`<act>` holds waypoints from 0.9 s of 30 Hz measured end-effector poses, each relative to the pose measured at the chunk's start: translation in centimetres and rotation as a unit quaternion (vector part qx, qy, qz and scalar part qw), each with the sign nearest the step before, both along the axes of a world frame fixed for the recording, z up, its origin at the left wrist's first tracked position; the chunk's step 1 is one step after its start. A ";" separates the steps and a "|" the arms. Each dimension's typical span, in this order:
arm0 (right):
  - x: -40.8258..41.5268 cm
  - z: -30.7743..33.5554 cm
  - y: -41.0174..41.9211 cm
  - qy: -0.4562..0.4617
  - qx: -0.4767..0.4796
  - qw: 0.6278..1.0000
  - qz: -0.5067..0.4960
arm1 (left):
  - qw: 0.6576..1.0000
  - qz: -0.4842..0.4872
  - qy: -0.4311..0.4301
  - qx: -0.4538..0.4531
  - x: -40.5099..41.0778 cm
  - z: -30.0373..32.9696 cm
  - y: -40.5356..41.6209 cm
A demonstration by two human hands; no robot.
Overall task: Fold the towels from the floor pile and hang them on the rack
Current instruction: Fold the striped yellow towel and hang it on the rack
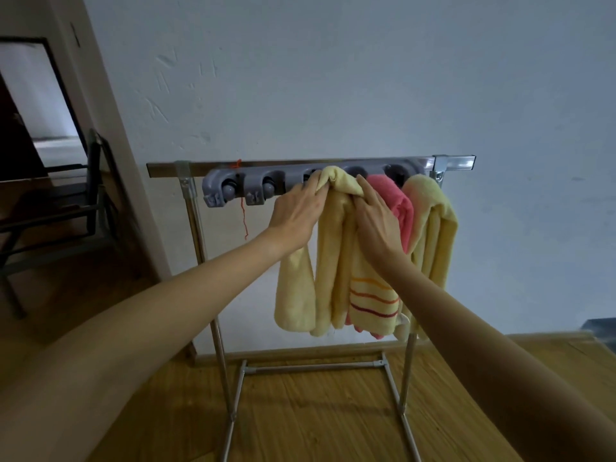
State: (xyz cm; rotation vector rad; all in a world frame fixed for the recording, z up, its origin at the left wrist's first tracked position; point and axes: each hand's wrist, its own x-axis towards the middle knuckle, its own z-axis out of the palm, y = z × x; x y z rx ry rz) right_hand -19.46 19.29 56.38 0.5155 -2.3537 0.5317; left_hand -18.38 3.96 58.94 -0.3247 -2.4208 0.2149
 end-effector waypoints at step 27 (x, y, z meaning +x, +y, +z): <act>0.9 -9.9 2.1 0.004 -0.171 0.983 0.062 | 0.830 0.019 -0.223 0.511 -2.4 -15.1 -3.3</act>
